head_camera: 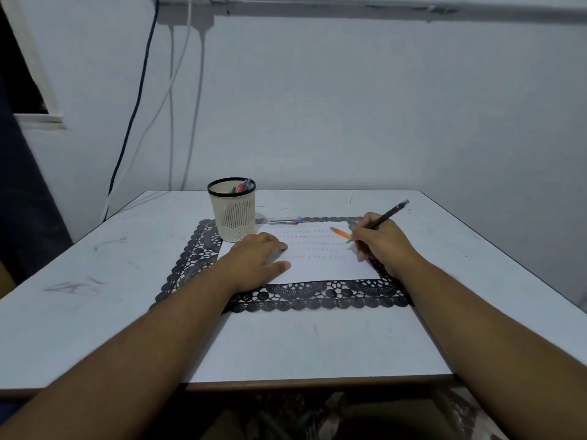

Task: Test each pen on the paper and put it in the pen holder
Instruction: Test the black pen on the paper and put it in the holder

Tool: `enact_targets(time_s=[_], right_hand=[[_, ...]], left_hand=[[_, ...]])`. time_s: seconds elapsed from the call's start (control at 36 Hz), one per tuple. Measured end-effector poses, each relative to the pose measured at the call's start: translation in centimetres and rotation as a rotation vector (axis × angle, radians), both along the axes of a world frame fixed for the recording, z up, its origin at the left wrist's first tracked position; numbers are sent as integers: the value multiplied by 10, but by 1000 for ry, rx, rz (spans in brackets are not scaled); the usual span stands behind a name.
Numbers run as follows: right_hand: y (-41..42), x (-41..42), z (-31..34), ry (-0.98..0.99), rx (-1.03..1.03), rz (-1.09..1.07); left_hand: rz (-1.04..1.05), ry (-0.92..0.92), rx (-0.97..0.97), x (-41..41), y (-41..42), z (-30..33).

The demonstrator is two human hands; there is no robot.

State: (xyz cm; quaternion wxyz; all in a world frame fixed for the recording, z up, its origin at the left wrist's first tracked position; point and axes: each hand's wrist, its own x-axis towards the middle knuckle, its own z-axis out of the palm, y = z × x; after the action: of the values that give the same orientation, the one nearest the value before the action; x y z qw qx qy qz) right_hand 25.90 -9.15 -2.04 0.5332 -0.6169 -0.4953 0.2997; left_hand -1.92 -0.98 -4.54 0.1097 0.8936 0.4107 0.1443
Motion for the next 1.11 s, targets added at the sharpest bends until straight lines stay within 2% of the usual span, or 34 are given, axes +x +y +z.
enact_targets(time_s=[0.11, 0.28, 0.33, 0.44, 0.53, 0.58, 0.67, 0.83, 0.89, 0.97, 1.11], right_hand=[[10, -12, 2, 219, 28, 21], [13, -19, 9, 512, 92, 26], [15, -20, 12, 517, 74, 12], [12, -24, 18, 377, 21, 80], [10, -32, 19, 266, 24, 91], [11, -41, 23, 257, 45, 60], [16, -57, 30, 320, 58, 20], [29, -96, 60, 444, 38, 59], [33, -106, 69, 404, 43, 34], [37, -119, 83, 211, 73, 2], [47, -131, 114, -55, 313, -45]], left_hand=[[-17, -97, 21, -4, 1, 3], [-55, -404, 316, -11, 1, 15], [-6, -549, 426, -12, -2, 22], [187, -783, 584, -17, -6, 36], [312, -864, 518, -23, 2, 34], [384, -917, 377, -25, 8, 29], [484, -934, 111, -29, 17, 27], [473, -833, -242, -44, 42, 22], [493, -771, -263, -45, 49, 18], [508, -730, -237, -44, 56, 10], [512, -741, -184, -41, 59, 7]])
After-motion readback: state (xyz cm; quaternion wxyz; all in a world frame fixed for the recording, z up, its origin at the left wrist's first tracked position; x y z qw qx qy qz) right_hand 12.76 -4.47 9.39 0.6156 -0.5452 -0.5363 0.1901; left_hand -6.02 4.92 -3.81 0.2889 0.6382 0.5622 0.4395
